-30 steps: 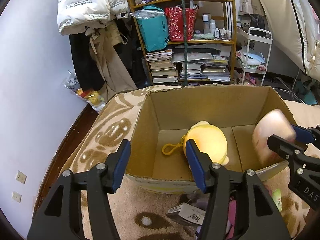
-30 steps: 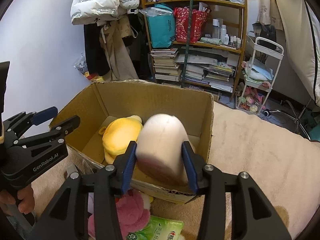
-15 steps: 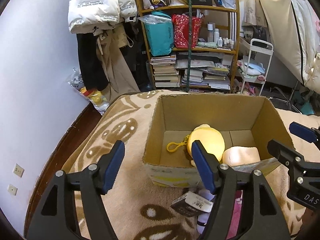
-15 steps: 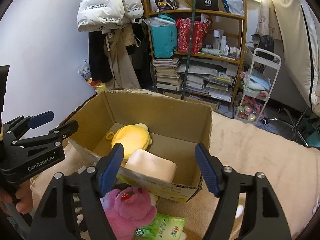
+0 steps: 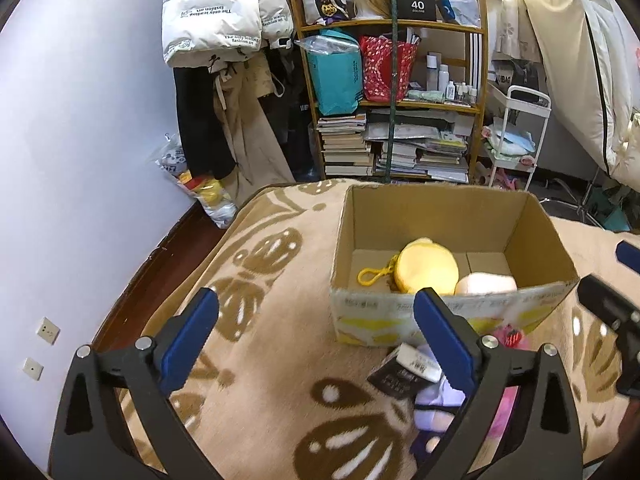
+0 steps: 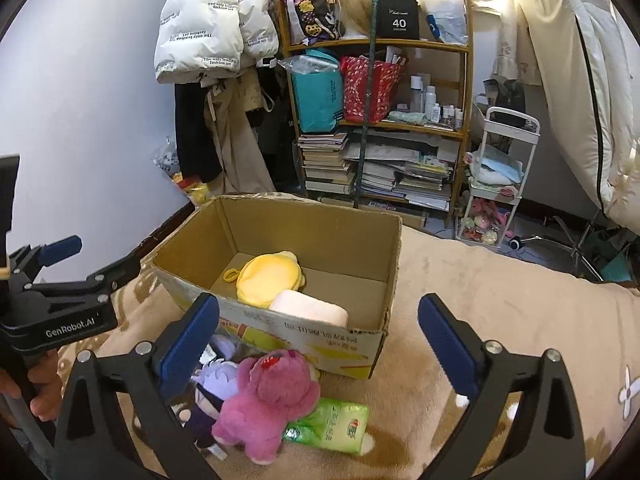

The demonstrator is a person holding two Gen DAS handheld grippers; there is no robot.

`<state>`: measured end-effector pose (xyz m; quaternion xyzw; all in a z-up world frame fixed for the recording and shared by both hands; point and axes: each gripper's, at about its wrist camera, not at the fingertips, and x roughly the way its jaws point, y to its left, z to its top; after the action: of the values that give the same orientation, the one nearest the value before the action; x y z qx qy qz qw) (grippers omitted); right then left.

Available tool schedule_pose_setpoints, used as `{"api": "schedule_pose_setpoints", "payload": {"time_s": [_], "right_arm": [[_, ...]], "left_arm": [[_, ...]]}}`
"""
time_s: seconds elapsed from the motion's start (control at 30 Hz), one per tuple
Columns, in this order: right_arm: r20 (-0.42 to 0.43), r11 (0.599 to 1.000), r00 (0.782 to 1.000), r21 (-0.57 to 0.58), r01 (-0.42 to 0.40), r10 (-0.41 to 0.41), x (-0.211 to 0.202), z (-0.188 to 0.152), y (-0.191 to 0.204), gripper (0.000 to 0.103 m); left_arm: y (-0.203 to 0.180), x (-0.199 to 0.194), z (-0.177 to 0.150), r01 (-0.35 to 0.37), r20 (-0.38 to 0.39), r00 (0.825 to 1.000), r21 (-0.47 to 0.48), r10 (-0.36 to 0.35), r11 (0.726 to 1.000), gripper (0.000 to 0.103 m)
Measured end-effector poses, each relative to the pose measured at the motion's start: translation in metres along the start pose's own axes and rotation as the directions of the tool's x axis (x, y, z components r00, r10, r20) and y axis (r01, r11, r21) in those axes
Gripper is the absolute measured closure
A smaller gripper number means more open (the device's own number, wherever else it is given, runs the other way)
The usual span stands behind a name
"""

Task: Organize soft objects
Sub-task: 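Move both open tools back down toward the remaining toys beside the box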

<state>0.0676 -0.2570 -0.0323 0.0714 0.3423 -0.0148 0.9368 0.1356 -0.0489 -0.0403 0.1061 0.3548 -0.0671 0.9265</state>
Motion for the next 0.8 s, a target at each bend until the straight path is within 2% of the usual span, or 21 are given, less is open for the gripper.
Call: {"api": "schedule_pose_setpoints", "payload": {"time_s": [0.37,0.8], "right_arm": [[-0.038,1.000,0.999,0.018,-0.003,0.004,-0.010,-0.015,0.005,0.000],[-0.128,1.000,0.992,0.008,-0.002,0.003,0.019,-0.028,0.008,0.000]], "left_arm": [[0.009,-0.012,-0.019,-0.008,-0.039,0.999,0.008,0.008,1.000,0.005],[0.007,0.006,-0.021,0.012,-0.079,0.997,0.017,-0.011,1.000,0.005]]}}
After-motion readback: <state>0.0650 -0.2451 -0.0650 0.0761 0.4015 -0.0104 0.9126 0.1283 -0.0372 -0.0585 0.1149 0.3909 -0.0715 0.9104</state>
